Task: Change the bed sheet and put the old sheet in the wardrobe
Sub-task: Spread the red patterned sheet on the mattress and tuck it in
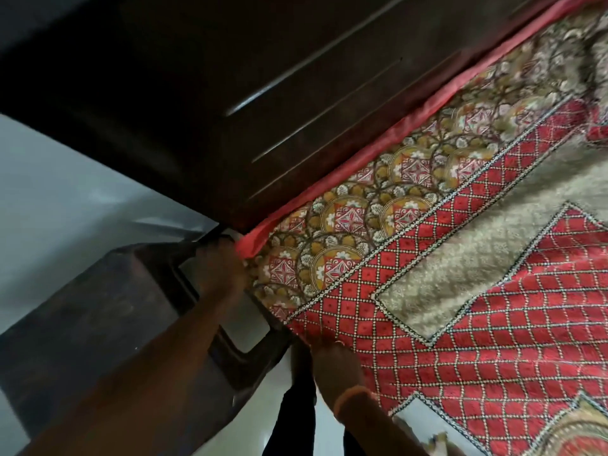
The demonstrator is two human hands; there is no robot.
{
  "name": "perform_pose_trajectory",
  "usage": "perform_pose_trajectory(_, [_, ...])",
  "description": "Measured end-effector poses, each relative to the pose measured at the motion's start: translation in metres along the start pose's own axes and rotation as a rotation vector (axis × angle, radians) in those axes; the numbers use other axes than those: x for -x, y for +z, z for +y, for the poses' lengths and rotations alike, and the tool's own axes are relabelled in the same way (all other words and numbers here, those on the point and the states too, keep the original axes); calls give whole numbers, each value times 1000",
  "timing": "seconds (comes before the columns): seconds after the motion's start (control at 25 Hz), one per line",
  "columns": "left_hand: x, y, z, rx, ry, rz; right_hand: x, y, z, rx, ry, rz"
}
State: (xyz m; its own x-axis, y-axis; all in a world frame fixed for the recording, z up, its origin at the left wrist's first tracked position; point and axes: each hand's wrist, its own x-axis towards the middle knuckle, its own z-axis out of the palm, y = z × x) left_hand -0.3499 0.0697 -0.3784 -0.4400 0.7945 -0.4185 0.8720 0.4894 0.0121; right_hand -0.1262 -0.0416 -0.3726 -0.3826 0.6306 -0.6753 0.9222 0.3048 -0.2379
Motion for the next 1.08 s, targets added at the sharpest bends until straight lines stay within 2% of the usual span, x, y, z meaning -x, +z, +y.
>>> perform_pose_trajectory(0.08, [7,-5,15,287,-168,57,-5,2,-9,17,-30,-43])
perform_pose_trajectory(0.12, [17,-6,23,420,-190,107,-2,3,-12,32,-77,-75])
perform_pose_trajectory(0.2, [45,-2,40,575,-22,250,4,5,-15,-85,-100,-44])
perform_pose_trajectory(0.24, [61,6,45,589,89,267,6,8,-12,-201,-70,23])
perform_pose_trajectory(0.32, [104,25,61,461,301,172,18,19,4,-546,95,169])
perform_pose_trajectory(0.48, [193,52,100,-46,755,-248,69,36,55,-950,521,462])
perform_pose_trajectory(0.52, [207,58,106,-130,776,-290,92,41,69,-1060,680,493])
perform_pose_trajectory(0.6, [219,59,118,-140,656,-360,141,58,93,-1226,974,486])
perform_pose_trajectory(0.68, [229,47,140,-89,541,-460,208,79,119,-1386,1148,453])
perform_pose_trajectory(0.76, [245,34,165,-83,540,-510,279,87,131,-1621,1291,470])
perform_pose_trajectory(0.92, [325,17,215,-228,791,-585,408,104,134,-2090,1463,598])
perform_pose_trajectory(1.08, [451,18,248,-230,914,-713,508,140,128,-2410,1476,910])
